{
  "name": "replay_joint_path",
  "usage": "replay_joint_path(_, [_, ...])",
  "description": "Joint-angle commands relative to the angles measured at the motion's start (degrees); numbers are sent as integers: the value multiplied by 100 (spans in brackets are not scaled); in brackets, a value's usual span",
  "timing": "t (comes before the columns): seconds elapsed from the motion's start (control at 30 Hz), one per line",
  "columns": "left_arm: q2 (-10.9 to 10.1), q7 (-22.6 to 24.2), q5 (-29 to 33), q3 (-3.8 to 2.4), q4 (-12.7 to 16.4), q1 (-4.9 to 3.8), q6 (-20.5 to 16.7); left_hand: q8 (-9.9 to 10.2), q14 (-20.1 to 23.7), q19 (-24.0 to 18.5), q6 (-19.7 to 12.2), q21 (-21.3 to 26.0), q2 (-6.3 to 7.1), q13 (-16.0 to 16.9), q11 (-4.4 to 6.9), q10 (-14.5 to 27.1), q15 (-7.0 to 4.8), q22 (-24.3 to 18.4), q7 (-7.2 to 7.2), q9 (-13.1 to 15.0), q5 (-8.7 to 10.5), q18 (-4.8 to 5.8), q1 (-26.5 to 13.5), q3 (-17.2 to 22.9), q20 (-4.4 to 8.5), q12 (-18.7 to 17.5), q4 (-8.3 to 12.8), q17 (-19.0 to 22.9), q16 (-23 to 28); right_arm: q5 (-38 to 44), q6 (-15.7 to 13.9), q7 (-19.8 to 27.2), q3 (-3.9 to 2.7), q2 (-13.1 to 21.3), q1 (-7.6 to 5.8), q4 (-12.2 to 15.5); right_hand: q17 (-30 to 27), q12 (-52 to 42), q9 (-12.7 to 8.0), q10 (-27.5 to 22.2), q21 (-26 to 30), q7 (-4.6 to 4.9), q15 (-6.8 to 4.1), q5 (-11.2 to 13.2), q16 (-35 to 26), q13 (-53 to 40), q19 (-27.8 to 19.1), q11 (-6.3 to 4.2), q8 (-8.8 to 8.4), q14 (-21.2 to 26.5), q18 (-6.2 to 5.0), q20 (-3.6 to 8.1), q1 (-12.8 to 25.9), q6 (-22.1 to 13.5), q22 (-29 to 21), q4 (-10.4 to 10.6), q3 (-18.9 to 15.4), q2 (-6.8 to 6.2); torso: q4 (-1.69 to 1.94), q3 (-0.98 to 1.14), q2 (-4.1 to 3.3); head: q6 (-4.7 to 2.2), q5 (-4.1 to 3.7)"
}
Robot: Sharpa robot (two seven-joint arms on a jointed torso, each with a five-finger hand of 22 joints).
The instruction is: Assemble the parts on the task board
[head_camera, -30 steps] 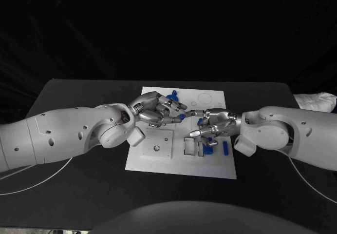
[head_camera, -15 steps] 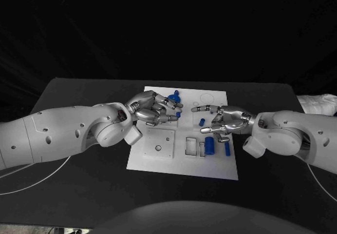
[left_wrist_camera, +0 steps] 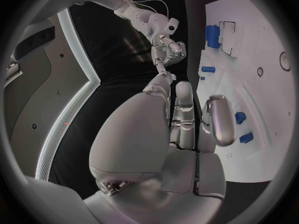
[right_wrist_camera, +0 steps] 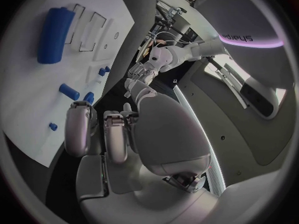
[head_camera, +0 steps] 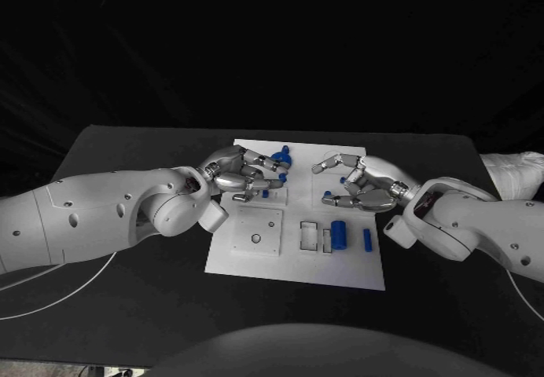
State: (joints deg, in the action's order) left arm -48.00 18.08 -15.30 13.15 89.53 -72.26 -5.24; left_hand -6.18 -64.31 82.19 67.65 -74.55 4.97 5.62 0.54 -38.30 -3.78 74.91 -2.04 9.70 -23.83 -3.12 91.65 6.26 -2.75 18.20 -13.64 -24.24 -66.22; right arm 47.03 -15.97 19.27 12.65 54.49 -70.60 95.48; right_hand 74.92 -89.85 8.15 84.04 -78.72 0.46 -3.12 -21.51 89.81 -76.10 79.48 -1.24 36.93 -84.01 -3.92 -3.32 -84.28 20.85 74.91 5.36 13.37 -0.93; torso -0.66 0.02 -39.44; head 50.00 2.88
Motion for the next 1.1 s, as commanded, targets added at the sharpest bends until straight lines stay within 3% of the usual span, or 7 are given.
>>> replay_joint_path(0.03, [9,-97,429,-2,12,4,160,-26,16,-30,30,-1,-49,-8,-16,-25,2,1059,-3,8,-27,-30,-5,-42,0,27,0,-5,-14,1551,-1047,232,1,-18,14,73,1508,-15,-57,596,-62,-19,-67,30,19,-1390,78,-52,-82,-599,82,33,101,114,1104,41,-4,-15,6,-4,-4,0,-8])
replay_joint_path(0.13, [10,-149,478,-2,13,6,175,-27,16,-30,31,-2,-52,-10,-17,-26,3,1059,-4,11,-40,-30,-5,-51,-1,31,0,-5,-14,2021,-1445,152,1,-35,20,120,1508,-15,-173,596,-128,-53,-121,70,19,-1390,165,-102,-276,-599,101,88,218,320,1127,100,-13,-63,7,-4,-2,0,3])
replay_joint_path(0.27, [12,-248,506,-2,24,10,132,-27,18,-32,31,2,-53,-11,-19,-26,3,1058,-6,12,-47,-31,-4,-55,-1,32,1,-2,-13,2477,-1952,76,0,-69,26,158,1508,-15,-368,596,-111,-50,-179,94,19,-1390,184,-159,-742,-599,100,151,414,622,1122,207,-38,-123,1,-3,-1,0,65])
replay_joint_path(0.37, [19,-316,513,-2,27,14,115,-26,24,-39,29,14,-56,-12,-24,-25,4,1054,-8,13,-55,-34,0,-61,-1,35,4,12,-9,2689,-2165,38,-1,-96,28,173,1508,-15,-430,596,-84,-42,-202,107,19,-1390,181,-178,-1048,-599,95,177,513,826,1115,267,-45,-135,6,-1,-1,0,52])
replay_joint_path(0.43, [30,-367,516,-2,28,16,103,-23,30,-43,21,22,-59,-15,-30,-20,5,1052,-13,14,-62,-36,5,-69,-1,36,7,21,-5,2786,-2253,27,-1,-118,29,182,1508,-15,-435,596,-78,-37,-206,129,19,-1390,182,-183,-1140,-599,95,181,557,887,1114,295,-59,-144,12,0,-1,0,41])
replay_joint_path(0.7, [65,-449,520,-2,31,19,83,-14,47,-51,3,36,-67,-23,-39,-3,10,1048,-21,14,-71,-38,12,-86,-4,36,10,49,7,2962,-2379,74,-2,-202,30,198,1508,-15,-409,596,-94,0,-210,165,19,-1390,209,-183,-1309,-599,102,187,589,1157,1123,319,-57,-145,6,-6,-1,0,45])
replay_joint_path(1.1, [89,-462,520,-2,26,20,103,-11,54,-55,-6,42,-86,-30,-47,11,16,1046,-28,18,-87,-39,8,-107,-7,40,5,53,9,2977,-2176,191,-3,-331,30,172,1508,-15,-333,596,-148,36,-202,164,19,-1390,263,-171,-1404,-599,120,184,557,1568,1148,298,-16,-144,5,-9,4,0,33])
